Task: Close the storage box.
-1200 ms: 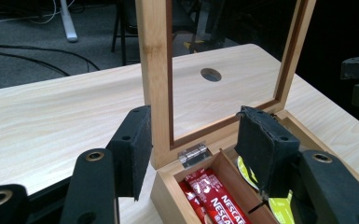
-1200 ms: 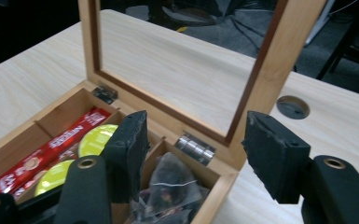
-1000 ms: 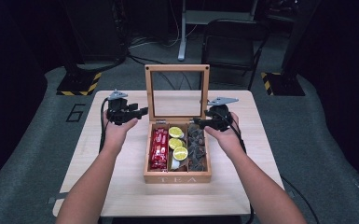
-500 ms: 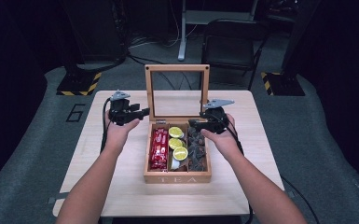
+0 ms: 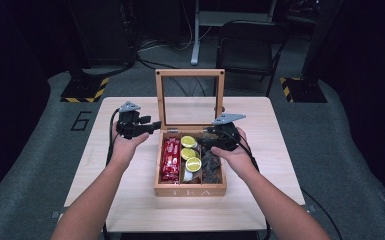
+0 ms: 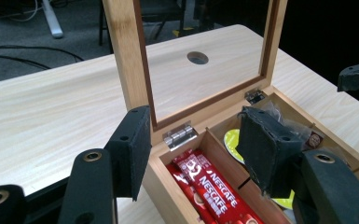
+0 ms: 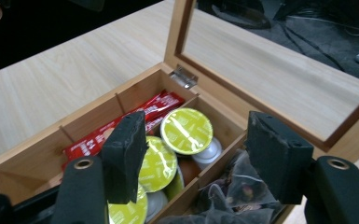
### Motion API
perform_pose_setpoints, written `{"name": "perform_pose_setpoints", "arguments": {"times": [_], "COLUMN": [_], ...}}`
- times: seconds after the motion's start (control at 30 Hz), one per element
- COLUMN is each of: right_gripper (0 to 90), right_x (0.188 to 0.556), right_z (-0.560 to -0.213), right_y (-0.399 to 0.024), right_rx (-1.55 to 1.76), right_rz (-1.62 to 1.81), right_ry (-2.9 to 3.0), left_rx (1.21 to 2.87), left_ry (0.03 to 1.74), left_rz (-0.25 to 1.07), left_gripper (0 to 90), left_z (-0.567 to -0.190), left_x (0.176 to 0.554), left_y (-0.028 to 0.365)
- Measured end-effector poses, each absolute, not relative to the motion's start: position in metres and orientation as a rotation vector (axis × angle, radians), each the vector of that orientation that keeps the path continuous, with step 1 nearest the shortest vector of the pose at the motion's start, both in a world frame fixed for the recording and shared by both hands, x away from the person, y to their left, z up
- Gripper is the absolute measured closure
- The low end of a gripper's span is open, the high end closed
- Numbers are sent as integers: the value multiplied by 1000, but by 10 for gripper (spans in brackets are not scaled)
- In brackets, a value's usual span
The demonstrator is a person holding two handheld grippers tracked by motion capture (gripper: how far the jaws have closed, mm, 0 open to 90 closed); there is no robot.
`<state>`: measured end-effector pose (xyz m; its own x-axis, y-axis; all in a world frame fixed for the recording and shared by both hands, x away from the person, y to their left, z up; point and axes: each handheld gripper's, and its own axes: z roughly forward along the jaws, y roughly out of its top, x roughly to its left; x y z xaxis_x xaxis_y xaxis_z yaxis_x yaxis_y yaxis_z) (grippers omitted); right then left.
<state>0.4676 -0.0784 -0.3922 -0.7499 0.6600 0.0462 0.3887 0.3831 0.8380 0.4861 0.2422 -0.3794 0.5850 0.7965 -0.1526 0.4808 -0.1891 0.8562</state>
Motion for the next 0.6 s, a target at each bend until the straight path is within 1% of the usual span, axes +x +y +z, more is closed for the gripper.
{"name": "perform_pose_setpoints", "arguments": {"times": [0.3, 0.6], "right_gripper": [332, 319], "right_x": [452, 442], "right_z": [-399, -414], "right_y": [-68, -59], "right_rx": [856, 821], "right_rz": [1324, 1295], "right_ry": [2406, 2478], "left_rx": [1833, 1825], "left_ry": [1042, 1029], "left_rz": [410, 407], "left_gripper": [442, 442], "left_z": [-379, -376], "left_x": [485, 483], "left_y": [248, 245]}}
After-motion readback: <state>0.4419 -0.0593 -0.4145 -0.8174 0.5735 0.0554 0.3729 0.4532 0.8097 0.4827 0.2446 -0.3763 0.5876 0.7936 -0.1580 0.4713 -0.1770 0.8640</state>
